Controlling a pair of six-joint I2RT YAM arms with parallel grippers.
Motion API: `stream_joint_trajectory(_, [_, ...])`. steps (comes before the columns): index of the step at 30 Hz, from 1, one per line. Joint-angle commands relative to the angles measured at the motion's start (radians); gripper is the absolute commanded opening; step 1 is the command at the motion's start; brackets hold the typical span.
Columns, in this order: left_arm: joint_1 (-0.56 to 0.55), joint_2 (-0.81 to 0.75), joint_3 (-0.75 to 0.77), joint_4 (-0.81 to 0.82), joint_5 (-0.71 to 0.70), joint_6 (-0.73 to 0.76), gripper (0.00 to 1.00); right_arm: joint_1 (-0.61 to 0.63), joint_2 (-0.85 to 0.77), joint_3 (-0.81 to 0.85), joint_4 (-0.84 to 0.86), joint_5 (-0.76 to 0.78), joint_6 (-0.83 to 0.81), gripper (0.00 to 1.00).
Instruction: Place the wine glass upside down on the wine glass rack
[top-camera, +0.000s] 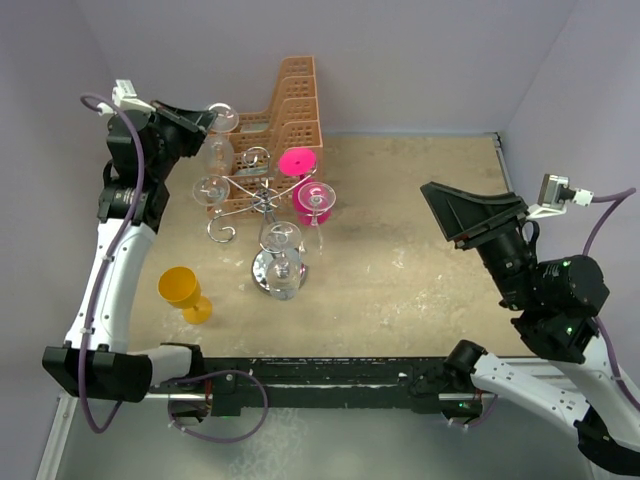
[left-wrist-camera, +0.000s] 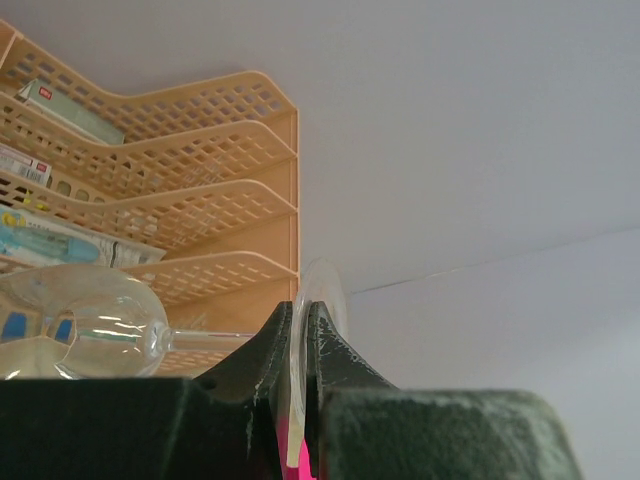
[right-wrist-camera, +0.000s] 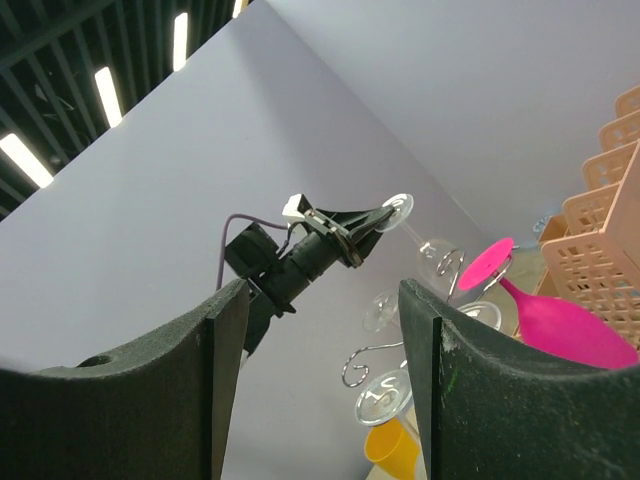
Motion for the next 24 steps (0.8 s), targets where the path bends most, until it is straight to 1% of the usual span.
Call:
stream_joint_trajectory(1, [0.008, -0.077, -0.028, 0.021, 0.029, -0.039, 0.00, 0.002, 0.010, 0.000, 0.028, -0.020, 0.016, 0.63])
stream_joint_trajectory(10, [0.008, -0.119, -0.132, 0.047, 0.105, -0.103, 0.00, 0.003, 0.008, -0.005, 0.024, -0.025, 0.025, 0.63])
stream_joint_trajectory(12, [0.008, -0.127, -0.141, 0.041, 0.113, -0.088, 0.00, 0.002, 0.007, -0.008, 0.023, -0.025, 0.027, 0.63])
stream_joint_trajectory(15, [0.007, -0.124, -0.135, -0.011, 0.119, -0.036, 0.00, 0.002, 0.006, -0.015, 0.021, -0.023, 0.029, 0.63])
stream_joint_trajectory(19, [0.008, -0.119, -0.157, 0.000, 0.188, -0.036, 0.00, 0.002, 0.010, -0.027, 0.006, -0.018, 0.043, 0.63])
stream_joint_trajectory(24, [0.008, -0.133, -0.164, -0.011, 0.214, -0.017, 0.00, 0.002, 0.010, -0.040, 0.005, -0.018, 0.051, 0.63])
